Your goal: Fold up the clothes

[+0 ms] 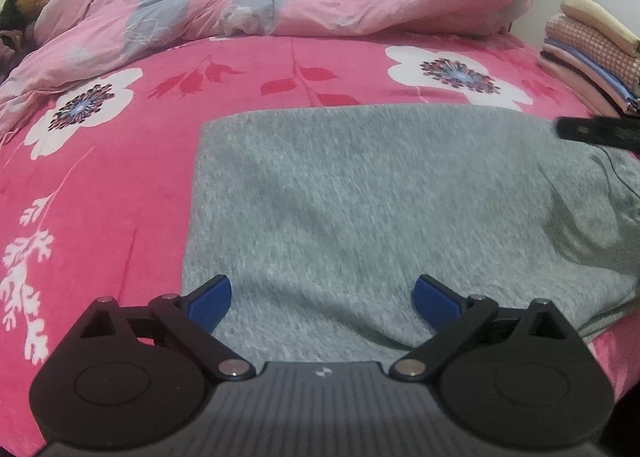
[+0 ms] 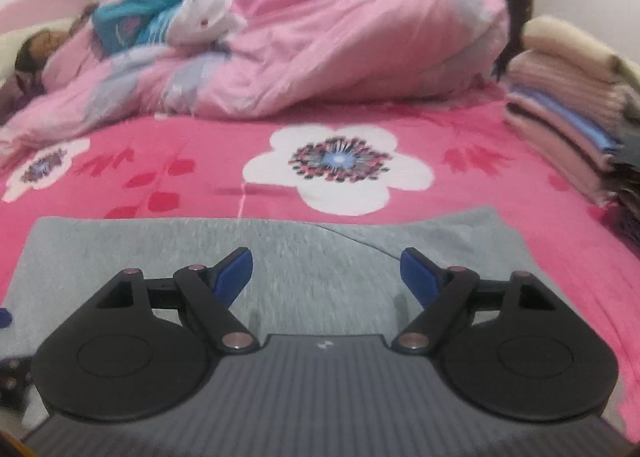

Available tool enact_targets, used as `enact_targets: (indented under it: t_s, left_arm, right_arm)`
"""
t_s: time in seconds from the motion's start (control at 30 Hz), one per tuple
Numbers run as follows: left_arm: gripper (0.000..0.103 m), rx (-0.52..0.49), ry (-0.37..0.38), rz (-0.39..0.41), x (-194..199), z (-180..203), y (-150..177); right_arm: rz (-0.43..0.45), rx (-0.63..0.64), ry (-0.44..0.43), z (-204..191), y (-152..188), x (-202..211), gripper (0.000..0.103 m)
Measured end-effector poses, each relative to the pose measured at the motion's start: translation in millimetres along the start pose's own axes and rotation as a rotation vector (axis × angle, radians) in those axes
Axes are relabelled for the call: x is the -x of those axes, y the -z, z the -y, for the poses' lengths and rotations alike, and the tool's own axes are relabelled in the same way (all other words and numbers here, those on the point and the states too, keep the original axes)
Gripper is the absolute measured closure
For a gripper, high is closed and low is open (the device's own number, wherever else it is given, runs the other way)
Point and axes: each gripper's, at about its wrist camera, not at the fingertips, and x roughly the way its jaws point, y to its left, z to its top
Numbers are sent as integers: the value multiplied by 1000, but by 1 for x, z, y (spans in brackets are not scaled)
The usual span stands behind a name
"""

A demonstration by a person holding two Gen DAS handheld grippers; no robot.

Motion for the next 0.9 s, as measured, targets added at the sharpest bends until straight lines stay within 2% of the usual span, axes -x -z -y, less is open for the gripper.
enact_targets:
  t_s: [0.07, 0.13, 0.33, 0.5, 0.53, 0.63, 0.67, 0.77, 0.9]
  left_arm:
    - [4, -2, 2, 0, 0, 0, 0]
    - [4, -4, 4, -1, 0, 0, 0]
    - [3, -5, 8, -1, 0, 0, 0]
    - [3, -6, 9, 1, -1, 0, 1]
    - [3, -6, 9, 0, -1, 0, 1]
    - [3, -8, 10, -2, -1, 0, 0]
    - [3, -9, 8, -4, 0, 0, 0]
    - [3, -8, 8, -4, 0, 0, 0]
    - [2, -7, 5, -7, -1, 1, 0]
  right_arm:
    - [-78, -12, -2, 2, -4, -31, 21]
    - [-117, 8, 2, 3, 4, -53, 13]
    - [-116, -3, 25, -2, 2, -37, 14]
    - [20, 6, -104, -19, 13, 17, 13]
    - [21, 29, -115, -24, 20, 20, 13]
    - [-49, 127, -87, -40, 53, 8, 11]
    - [-44, 144, -73, -43, 61, 6, 11]
    - [-13, 110, -66, -46, 60, 20, 11]
    - [82, 103, -142, -56, 64, 48, 11]
